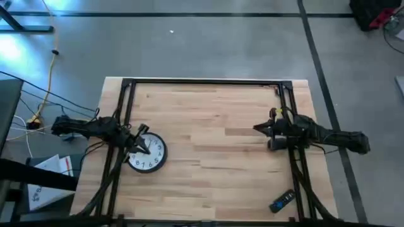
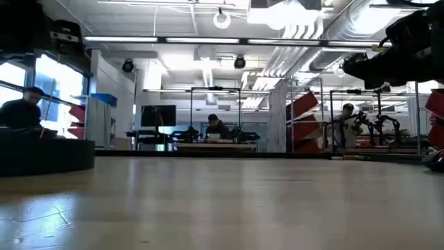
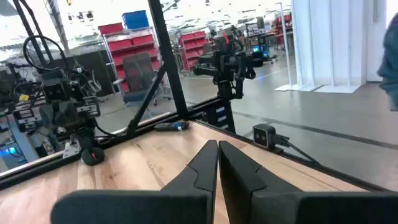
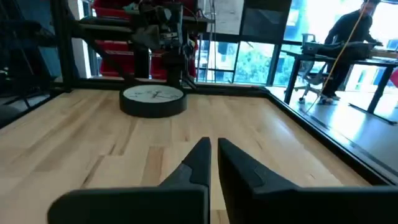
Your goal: Insert battery
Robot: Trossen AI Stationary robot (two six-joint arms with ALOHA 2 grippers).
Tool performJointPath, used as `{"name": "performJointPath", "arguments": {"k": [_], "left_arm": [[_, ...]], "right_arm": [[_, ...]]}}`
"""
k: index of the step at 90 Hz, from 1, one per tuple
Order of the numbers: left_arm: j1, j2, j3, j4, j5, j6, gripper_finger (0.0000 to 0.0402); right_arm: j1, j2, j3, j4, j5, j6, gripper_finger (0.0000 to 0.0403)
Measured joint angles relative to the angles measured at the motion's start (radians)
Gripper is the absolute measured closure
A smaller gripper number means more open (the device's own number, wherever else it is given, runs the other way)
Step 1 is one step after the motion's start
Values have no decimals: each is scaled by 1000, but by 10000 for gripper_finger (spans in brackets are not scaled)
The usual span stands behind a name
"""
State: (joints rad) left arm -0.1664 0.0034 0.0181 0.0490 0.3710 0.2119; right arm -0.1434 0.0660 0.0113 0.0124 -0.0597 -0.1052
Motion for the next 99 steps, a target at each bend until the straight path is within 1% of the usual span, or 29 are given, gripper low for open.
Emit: {"name": "performJointPath", "arguments": {"k": [25,33,38,44,49,53,60,71,81,90,99], "left_arm": [[0,0,0,2,0,-2,402],[0,0,0,20,-15,-52,402],[-1,0,0,38,-94,-86,402],[0,2,0,35,-257,-154,402],[1,13,0,32,-394,-179,402],[1,28,0,30,-461,-178,402],[1,68,0,43,-525,-189,402],[0,161,1,95,-670,-285,402],[-19,283,9,131,-709,-375,402],[-51,406,67,135,-779,-418,402],[-90,532,158,130,-864,-397,402]], "right_arm": [[0,0,0,0,0,0,402],[0,0,0,0,0,0,402],[0,0,0,0,0,0,402],[0,0,0,0,0,0,402],[0,0,0,0,0,0,402],[0,0,0,0,0,0,402],[0,0,0,0,0,0,402],[0,0,0,0,0,0,402],[0,0,0,0,0,0,402],[0,0,0,0,0,0,402],[0,0,0,0,0,0,402]]}}
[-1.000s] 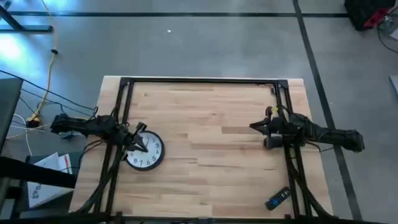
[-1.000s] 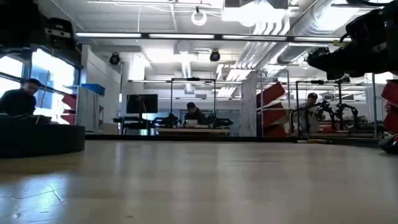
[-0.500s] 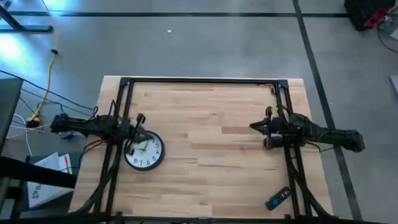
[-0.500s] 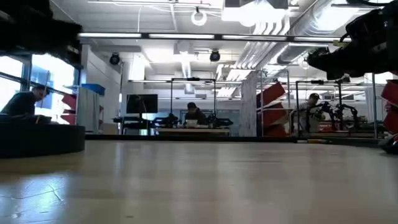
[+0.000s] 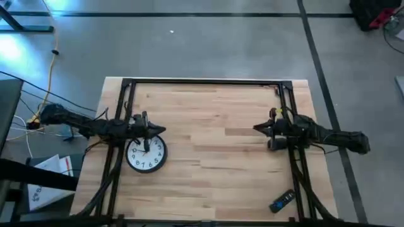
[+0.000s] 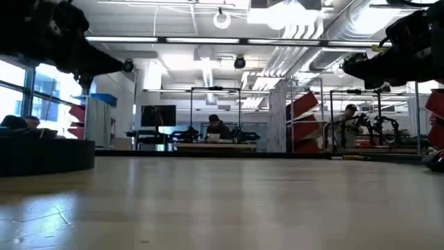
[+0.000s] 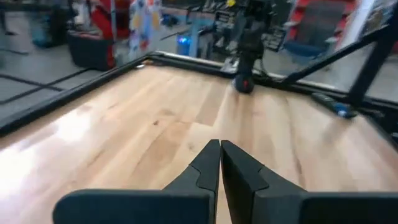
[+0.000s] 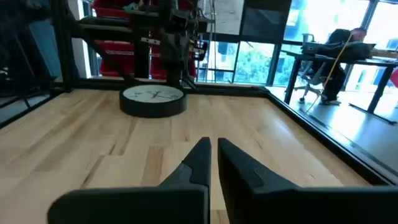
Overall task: Insert battery
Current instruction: Insert the yellow battery into the white-black wall clock
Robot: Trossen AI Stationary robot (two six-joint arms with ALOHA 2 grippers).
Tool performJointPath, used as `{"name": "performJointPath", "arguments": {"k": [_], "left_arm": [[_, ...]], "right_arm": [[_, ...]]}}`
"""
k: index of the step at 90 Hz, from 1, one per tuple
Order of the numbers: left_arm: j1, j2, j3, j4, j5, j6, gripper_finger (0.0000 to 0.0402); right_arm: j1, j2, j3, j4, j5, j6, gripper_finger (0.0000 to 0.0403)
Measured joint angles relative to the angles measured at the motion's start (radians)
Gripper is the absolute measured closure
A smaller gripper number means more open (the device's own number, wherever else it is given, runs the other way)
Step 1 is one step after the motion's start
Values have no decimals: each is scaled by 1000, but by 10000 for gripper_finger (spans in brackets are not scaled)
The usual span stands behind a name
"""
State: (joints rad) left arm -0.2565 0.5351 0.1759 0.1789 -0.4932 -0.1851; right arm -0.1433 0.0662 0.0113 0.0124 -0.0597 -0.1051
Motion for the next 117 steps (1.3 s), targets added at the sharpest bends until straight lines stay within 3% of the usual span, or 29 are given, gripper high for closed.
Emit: {"name": "performJointPath", "arguments": {"k": [12,20,45,61,73,79,93,117], "left_arm": [[-45,144,126,-67,-78,28,402],[-81,211,220,-185,-101,-38,402],[-337,325,513,-748,-191,-605,402],[-445,455,526,-842,-93,-964,402],[-483,572,526,-946,42,-1116,402],[-486,613,526,-1019,111,-1176,402],[-484,662,526,-1141,216,-1201,402],[-421,704,525,-1243,308,-1123,402]], "right_arm": [[0,0,0,0,0,0,402],[0,0,0,0,0,0,402],[0,0,0,0,0,0,402],[0,0,0,0,0,0,402],[0,0,0,4,7,6,402],[0,0,-1,12,-10,101,402],[13,6,-1,111,-112,452,402],[52,13,-1,270,-60,511,402]]}}
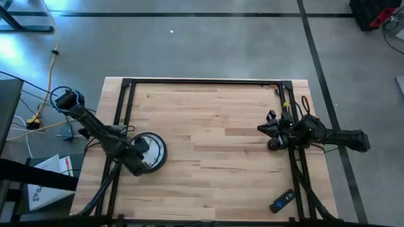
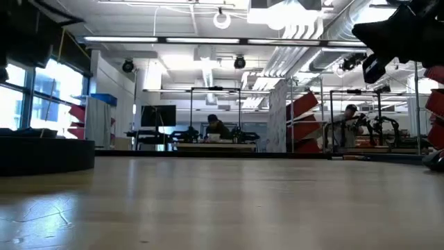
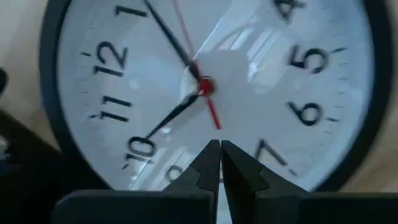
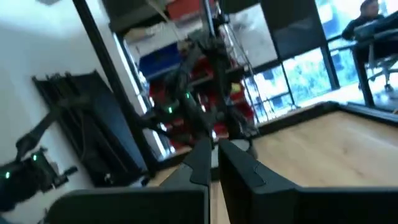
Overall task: Insert battery
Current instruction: Insert the yellow battery into the white-black wall clock
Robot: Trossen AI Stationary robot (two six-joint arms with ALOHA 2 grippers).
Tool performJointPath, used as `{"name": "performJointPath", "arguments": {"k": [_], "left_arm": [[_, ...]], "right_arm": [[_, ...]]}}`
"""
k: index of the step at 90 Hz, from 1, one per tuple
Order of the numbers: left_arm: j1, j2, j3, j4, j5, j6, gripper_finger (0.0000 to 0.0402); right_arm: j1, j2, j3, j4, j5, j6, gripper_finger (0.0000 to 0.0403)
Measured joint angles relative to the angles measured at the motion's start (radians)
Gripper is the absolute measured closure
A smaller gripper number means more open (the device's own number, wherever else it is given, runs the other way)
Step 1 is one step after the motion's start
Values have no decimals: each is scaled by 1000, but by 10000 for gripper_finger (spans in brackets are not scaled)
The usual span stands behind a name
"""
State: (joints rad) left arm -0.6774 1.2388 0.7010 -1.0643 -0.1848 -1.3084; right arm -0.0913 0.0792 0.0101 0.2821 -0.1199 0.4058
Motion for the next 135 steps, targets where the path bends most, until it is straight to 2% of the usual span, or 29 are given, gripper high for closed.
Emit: {"name": "performJointPath", "arguments": {"k": [10,18,30,40,53,60,67,76,86,91,100,107,125,135], "left_arm": [[69,34,0,68,-16,117,402],[132,60,0,154,-73,236,402],[254,114,2,310,-184,447,402],[366,150,17,425,-211,618,402],[447,152,131,624,-277,895,402],[466,145,218,580,-301,976,402],[483,140,289,389,-309,946,402],[491,136,335,70,-305,766,402],[498,132,319,-183,-191,549,402],[501,132,295,-252,-116,476,402],[500,132,243,-266,-1,425,402],[489,132,195,-236,43,422,402],[455,132,69,-78,28,419,402],[442,132,7,28,17,420,402]], "right_arm": [[32,50,0,39,14,29,402],[67,120,0,99,38,29,402],[117,267,0,191,123,-2,402],[135,413,0,301,166,-27,402],[139,598,2,460,184,-66,402],[142,695,27,462,190,-39,402],[171,802,75,427,221,-20,402],[233,961,168,395,277,-48,402],[278,1137,285,396,296,-128,402],[285,1218,336,394,296,-160,402],[284,1354,417,393,302,-187,402],[281,1449,468,387,318,-187,402],[281,1658,596,375,322,-210,402],[264,1751,674,310,329,-231,402]]}}
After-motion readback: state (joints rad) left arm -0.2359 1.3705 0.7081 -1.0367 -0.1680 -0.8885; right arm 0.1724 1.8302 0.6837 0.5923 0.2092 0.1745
